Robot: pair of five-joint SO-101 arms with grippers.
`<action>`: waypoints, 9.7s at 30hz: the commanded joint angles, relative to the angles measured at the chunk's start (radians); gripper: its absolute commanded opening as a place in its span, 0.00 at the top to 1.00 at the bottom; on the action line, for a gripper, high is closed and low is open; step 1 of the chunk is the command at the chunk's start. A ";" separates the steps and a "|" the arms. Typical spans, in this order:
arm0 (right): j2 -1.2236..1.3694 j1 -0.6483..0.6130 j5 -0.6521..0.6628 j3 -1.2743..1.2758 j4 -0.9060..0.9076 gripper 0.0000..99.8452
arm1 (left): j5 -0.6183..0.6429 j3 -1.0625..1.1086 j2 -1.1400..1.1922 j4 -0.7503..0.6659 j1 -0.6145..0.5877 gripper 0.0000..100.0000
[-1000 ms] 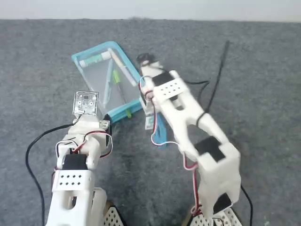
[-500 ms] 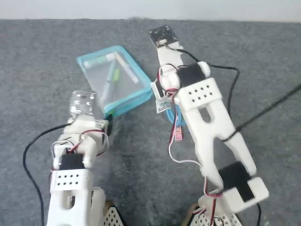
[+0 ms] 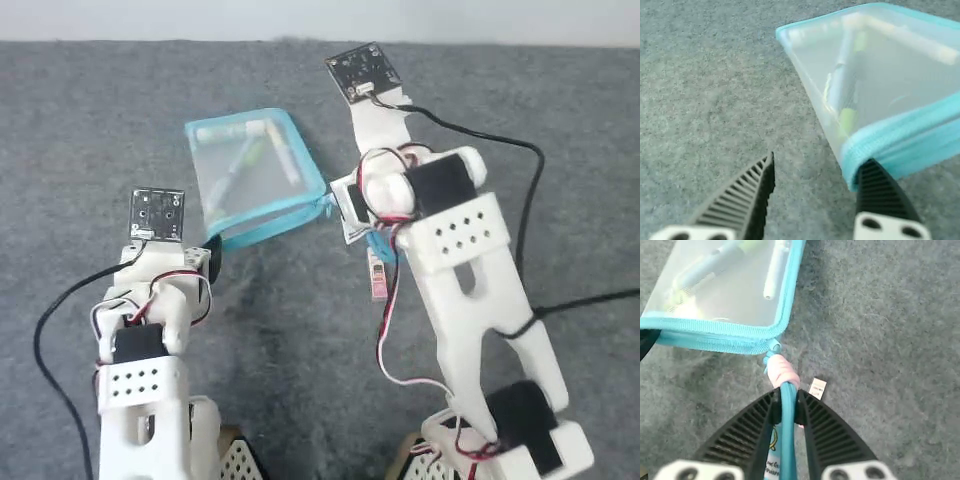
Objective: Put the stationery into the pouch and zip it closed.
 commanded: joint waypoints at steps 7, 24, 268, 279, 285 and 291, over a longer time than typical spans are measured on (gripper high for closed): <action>-0.197 0.007 0.095 0.035 0.081 0.99 | -0.014 -0.015 0.009 -0.115 0.018 0.75; -0.481 -0.097 0.173 0.557 -0.101 0.99 | -0.018 0.061 0.008 -0.222 0.229 0.99; 0.645 -0.120 -0.028 -0.592 0.254 0.79 | 0.160 0.039 0.002 -0.100 0.330 0.99; 0.392 -0.137 0.121 -0.500 0.255 0.79 | 0.160 0.039 0.002 -0.101 0.330 0.99; 0.214 -0.136 0.219 -0.336 0.239 0.79 | 0.160 0.038 0.002 -0.103 0.330 0.99; 0.133 -0.131 0.226 -0.114 0.176 0.79 | 0.158 0.036 0.002 -0.103 0.330 0.99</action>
